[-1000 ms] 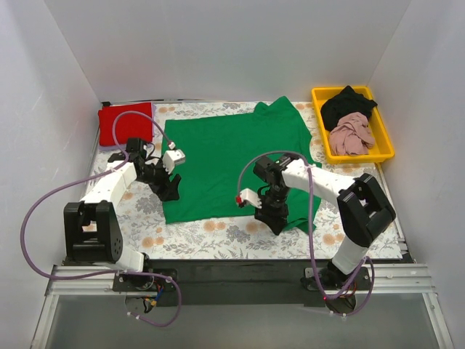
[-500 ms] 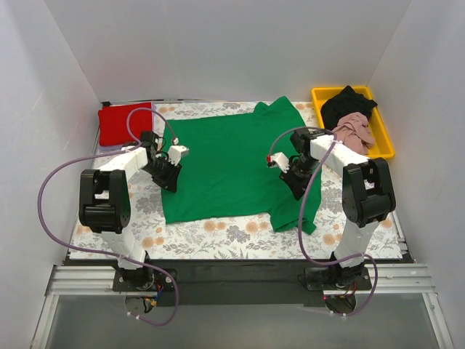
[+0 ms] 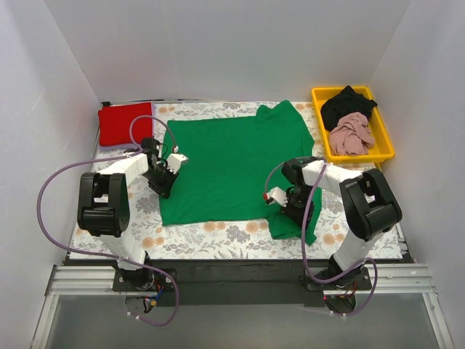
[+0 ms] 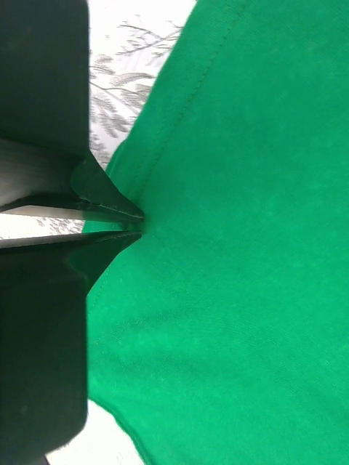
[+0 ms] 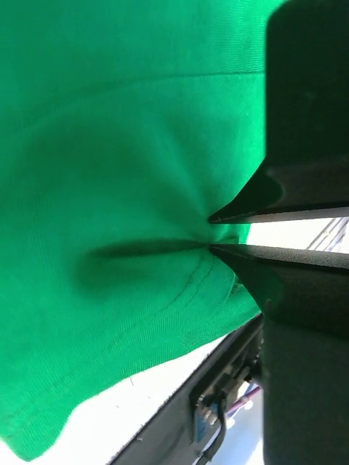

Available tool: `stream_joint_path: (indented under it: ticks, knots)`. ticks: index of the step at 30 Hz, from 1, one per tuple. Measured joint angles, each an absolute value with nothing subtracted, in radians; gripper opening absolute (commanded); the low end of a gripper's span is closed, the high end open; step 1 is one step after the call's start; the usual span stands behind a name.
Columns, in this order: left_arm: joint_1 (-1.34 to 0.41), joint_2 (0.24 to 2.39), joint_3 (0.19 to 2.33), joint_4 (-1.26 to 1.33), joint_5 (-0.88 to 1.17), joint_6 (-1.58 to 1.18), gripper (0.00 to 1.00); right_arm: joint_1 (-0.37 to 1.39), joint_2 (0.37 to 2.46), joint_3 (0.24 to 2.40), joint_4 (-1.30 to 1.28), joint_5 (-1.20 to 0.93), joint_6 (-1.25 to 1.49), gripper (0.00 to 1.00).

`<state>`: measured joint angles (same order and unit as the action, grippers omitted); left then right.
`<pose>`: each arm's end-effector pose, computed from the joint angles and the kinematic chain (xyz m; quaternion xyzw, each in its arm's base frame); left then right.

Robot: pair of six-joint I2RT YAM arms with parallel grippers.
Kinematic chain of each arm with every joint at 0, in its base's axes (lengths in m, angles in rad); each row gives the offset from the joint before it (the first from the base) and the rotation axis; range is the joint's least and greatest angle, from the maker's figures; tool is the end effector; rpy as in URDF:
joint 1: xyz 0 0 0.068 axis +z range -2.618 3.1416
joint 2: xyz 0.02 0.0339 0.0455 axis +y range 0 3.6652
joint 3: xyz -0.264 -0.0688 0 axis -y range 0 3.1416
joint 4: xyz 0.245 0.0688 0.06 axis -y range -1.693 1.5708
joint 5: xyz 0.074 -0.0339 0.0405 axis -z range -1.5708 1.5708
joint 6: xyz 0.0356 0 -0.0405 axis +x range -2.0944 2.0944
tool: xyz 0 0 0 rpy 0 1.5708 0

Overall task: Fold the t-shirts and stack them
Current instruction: Flatten the tshirt out

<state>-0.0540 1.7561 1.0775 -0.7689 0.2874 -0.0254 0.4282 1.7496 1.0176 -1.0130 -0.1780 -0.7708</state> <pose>0.3093 -0.0268 0.1586 0.0229 0.9876 -0.1452 0.0553 0.2434 0.1180 0.1468 0.5535 -0.8236 -0.1020 0.0703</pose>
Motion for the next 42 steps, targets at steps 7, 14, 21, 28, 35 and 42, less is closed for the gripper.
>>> stream_joint_path:
  ticks: [7, 14, 21, 28, 35, 42]
  knots:
    - [-0.038, 1.673, 0.992, -0.794, 0.219, 0.071, 0.09, 0.715, 1.603, 0.836, -1.021, -0.170, -0.762, 0.24]
    - [-0.009, 1.666, 0.986, -0.910, 0.208, 0.132, 0.08, 0.627, 1.592, 0.995, -1.107, -0.226, -0.768, 0.30]
    - [-0.008, 1.654, 1.009, -1.000, 0.231, 0.115, 0.10, 0.382, 1.642, 1.174, -1.098, -0.184, -0.778, 0.30]
    - [-0.008, 1.696, 1.131, -0.964, 0.281, 0.038, 0.09, 0.325, 1.814, 1.221, -1.036, -0.121, -0.754, 0.29]
    - [-0.008, 1.720, 1.027, -0.925, 0.271, 0.003, 0.08, 0.325, 1.850, 1.195, -0.981, -0.089, -0.744, 0.29]
    - [-0.007, 1.616, 0.915, -0.883, 0.272, -0.005, 0.07, 0.326, 1.764, 1.070, -0.950, -0.078, -0.748, 0.29]
